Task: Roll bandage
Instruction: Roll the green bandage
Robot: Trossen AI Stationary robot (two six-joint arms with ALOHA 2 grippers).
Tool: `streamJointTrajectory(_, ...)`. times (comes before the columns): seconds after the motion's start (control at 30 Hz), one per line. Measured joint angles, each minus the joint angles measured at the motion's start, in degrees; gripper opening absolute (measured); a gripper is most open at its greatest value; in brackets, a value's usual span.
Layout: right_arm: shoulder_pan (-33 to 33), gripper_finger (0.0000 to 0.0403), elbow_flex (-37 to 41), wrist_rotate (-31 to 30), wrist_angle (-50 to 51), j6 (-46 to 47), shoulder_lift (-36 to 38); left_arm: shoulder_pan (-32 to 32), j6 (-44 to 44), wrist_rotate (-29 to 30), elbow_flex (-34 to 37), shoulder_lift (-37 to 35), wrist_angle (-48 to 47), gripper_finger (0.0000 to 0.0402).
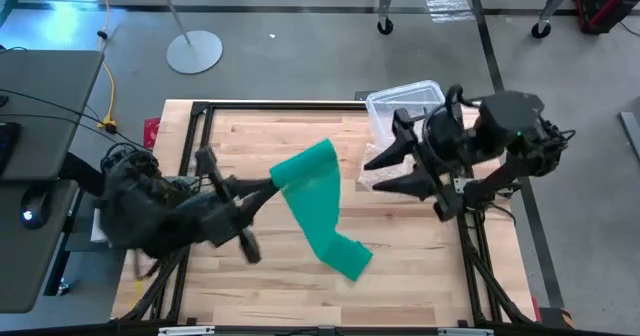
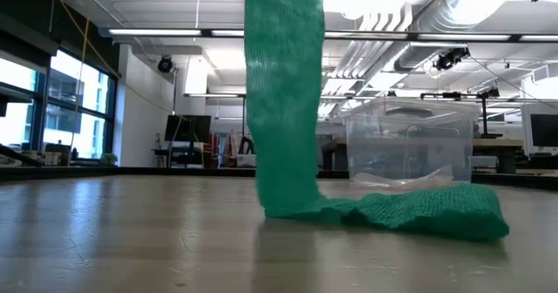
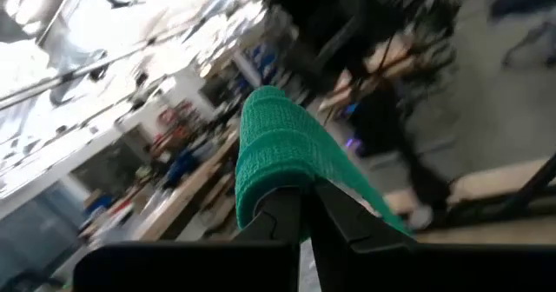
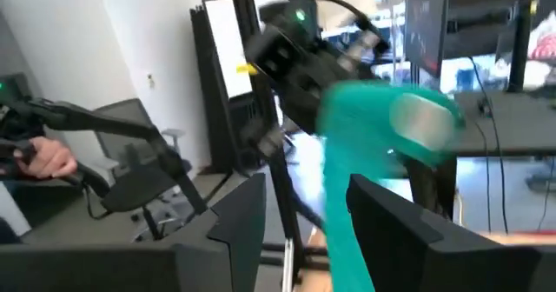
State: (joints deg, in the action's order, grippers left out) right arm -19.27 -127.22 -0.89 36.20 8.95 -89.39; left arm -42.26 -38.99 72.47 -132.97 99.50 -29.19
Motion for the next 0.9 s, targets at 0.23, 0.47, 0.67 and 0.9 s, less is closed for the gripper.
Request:
streamJointTrajectory(0.23,-6.1,0.0156,0.1,-13.7,-3.0,-13.2,-6.4,6.6,3.4,2.9,0.1,0.3,-5.6,0.0003)
streamJointTrajectory(0.47,-6.0,0.0168,0.1,-24.6,-3.6,-6.5,-8.0,9.4,2.1,1.6,0.0,0.3,-4.8,0.0003)
streamJointTrajectory(0.67,-5.0,0.0211,0.1,-30.1,-6.3,-17.9,-9.7,11.1,5.9,1.5,0.0,1.0,0.0,0.0003)
streamJointTrajectory(0.9,-7.0,0.022,0.1,-52.4,-8.8,-28.2,-10.3,11.7,4.4,-1.1,0.0,1.6,1.3,0.0003)
